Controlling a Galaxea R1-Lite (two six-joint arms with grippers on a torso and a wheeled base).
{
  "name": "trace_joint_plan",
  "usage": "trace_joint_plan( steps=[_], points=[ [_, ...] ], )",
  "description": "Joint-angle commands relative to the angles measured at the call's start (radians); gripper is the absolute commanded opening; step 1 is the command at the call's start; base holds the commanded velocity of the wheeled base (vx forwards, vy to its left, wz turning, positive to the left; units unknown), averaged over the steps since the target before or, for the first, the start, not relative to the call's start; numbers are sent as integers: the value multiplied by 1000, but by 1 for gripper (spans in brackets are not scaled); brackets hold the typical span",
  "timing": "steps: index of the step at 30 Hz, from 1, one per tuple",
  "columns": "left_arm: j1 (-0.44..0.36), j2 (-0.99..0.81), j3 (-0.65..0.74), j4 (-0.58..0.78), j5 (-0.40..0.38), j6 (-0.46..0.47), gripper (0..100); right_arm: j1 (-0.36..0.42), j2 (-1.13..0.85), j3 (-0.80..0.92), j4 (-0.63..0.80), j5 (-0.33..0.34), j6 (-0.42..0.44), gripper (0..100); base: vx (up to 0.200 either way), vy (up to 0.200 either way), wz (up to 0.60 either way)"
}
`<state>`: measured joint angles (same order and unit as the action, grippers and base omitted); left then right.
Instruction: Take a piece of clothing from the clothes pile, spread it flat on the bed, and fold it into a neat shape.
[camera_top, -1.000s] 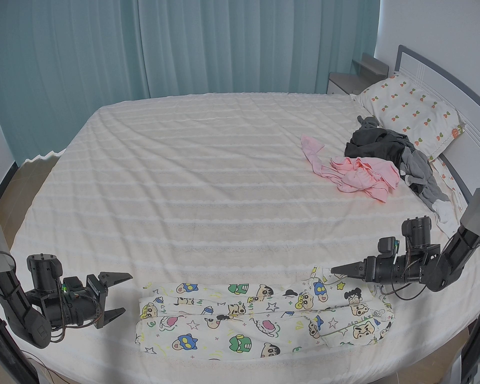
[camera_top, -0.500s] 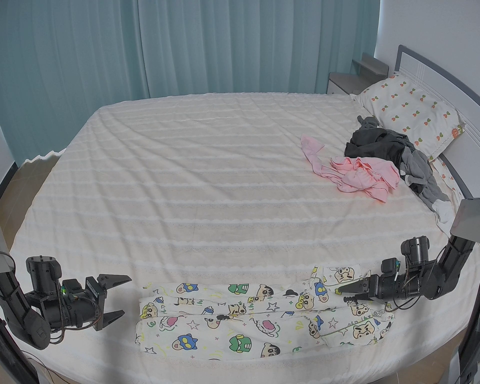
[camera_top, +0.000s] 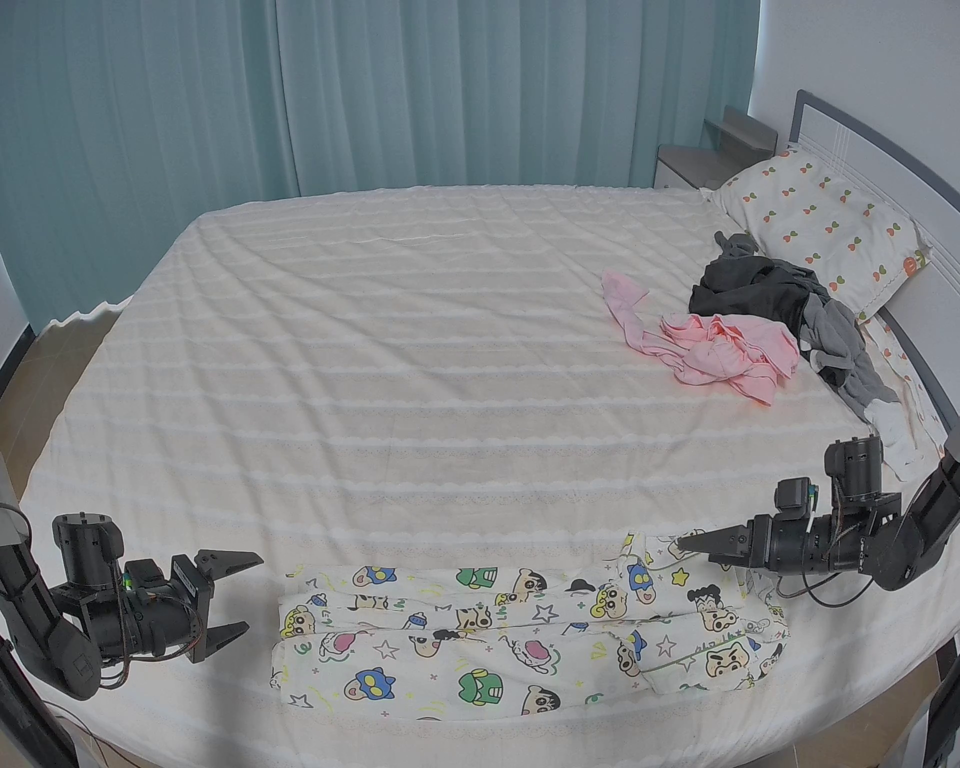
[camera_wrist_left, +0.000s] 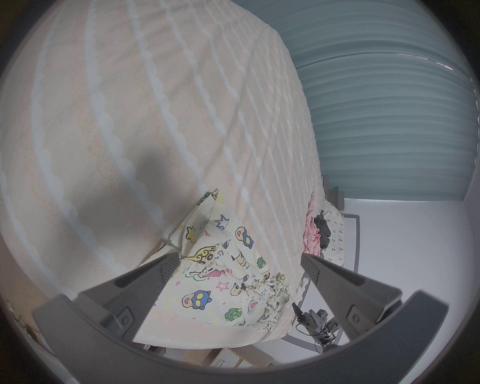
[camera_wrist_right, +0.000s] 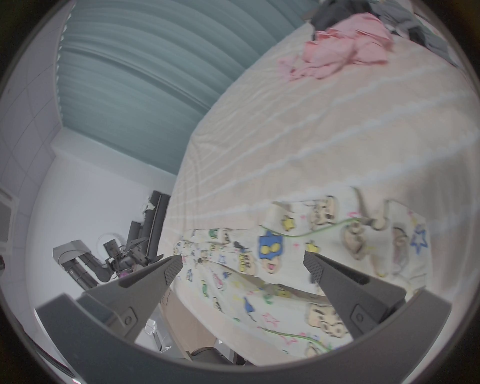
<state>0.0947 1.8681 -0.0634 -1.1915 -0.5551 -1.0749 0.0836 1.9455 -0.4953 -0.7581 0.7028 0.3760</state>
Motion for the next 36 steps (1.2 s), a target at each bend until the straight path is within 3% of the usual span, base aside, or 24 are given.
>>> trace_joint_plan(
  steps=[1, 8, 18, 23, 26, 33, 36],
  points=[
    [0, 5, 1, 0, 6, 3, 100, 91, 4, -68, 3, -20, 18, 100, 0, 0, 0],
    [0, 6, -1, 0, 7, 3, 100, 162, 196, -212, 6, -112, 26, 100, 0, 0, 0],
    [0, 19, 1, -2, 7, 24, 100, 260, 296, -278, 34, -140, 38, 100, 0, 0, 0],
    [-3, 14, -3, -2, 15, 29, 100, 269, 279, -266, 25, -140, 41, 100, 0, 0, 0],
    [-18, 14, -18, -5, 86, 61, 100, 245, 193, -233, 25, -138, 63, 100, 0, 0, 0],
    [-161, 106, -104, 12, 357, 84, 100, 146, -79, -45, 20, -137, 101, 100, 0, 0, 0],
    [-204, 169, -136, 27, 388, 84, 100, 91, -168, 75, -12, -138, 103, 100, 0, 0, 0]
  ],
)
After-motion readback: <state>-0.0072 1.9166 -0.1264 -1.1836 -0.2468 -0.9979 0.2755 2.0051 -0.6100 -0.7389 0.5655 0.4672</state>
